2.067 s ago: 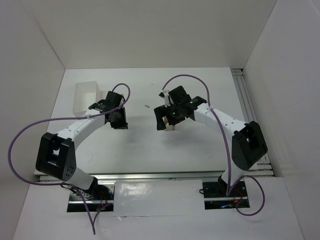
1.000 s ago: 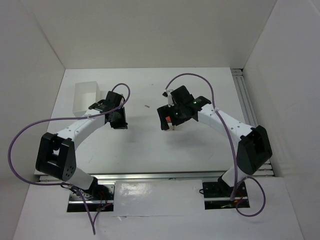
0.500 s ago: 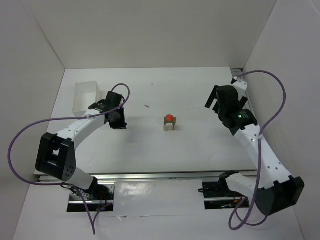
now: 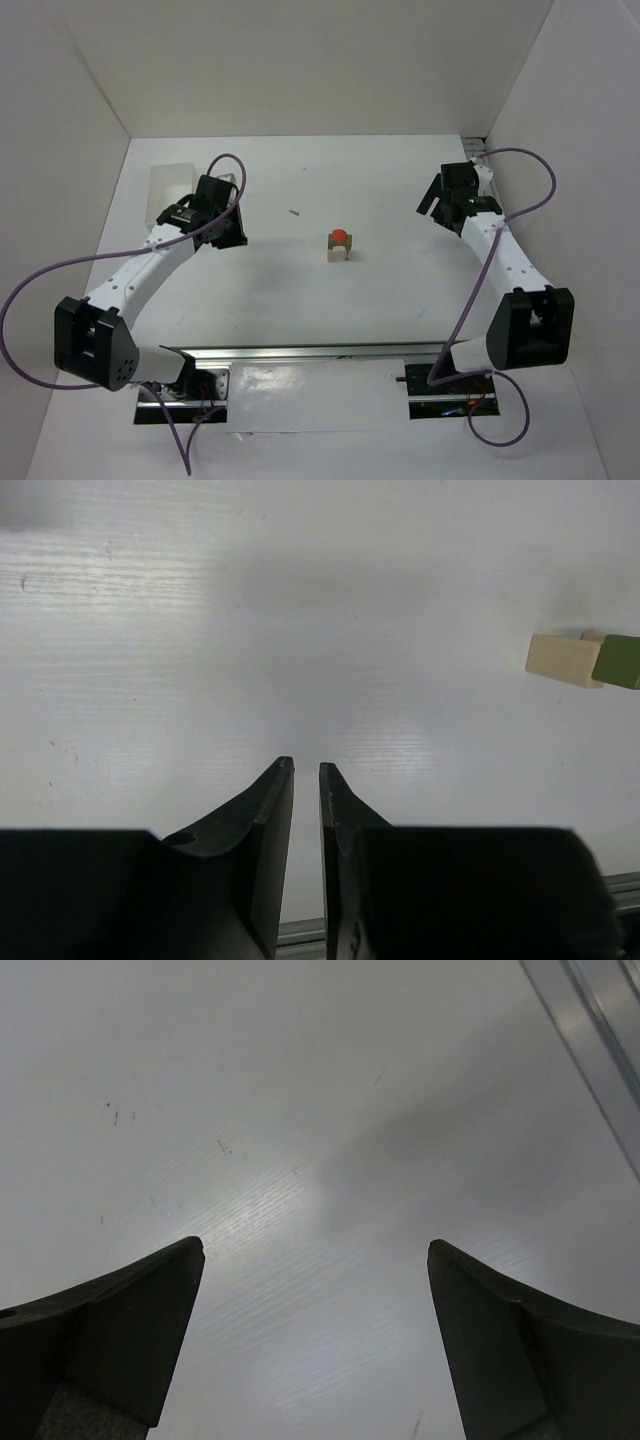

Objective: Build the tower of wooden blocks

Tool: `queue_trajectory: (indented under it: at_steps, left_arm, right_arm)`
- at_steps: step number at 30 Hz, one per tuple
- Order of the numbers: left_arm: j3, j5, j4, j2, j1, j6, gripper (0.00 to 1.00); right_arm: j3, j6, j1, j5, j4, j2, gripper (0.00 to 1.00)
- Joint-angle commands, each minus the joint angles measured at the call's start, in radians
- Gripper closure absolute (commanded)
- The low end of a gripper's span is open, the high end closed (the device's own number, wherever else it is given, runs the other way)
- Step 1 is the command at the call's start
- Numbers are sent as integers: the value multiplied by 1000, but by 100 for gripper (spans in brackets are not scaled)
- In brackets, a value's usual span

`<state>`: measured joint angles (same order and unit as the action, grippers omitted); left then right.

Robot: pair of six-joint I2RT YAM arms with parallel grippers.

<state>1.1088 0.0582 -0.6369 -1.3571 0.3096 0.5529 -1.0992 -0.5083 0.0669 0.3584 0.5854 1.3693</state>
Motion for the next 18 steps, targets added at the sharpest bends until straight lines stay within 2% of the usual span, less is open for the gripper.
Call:
queue_trajectory:
  at_steps: [1,9,15,16,18]
  left_arm:
    - [33,26,-23,52,-6,1,70]
    - [52,57,-23,99,-6,1,70]
    - [98,48,-32,148,-6,-44,64]
    - [98,48,-32,159,-6,-56,50]
    - [109,58,-32,170,-6,-68,43]
  right_arm:
    - [-31,-13,1,-53,-68,31,0]
    - [-21,7,1,-67,-59,31,0]
    - [15,7,-9,-39,-50,-10,0]
    - [15,7,-9,-30,-61,-27,0]
    - [38,7,-9,-21,-61,-50,0]
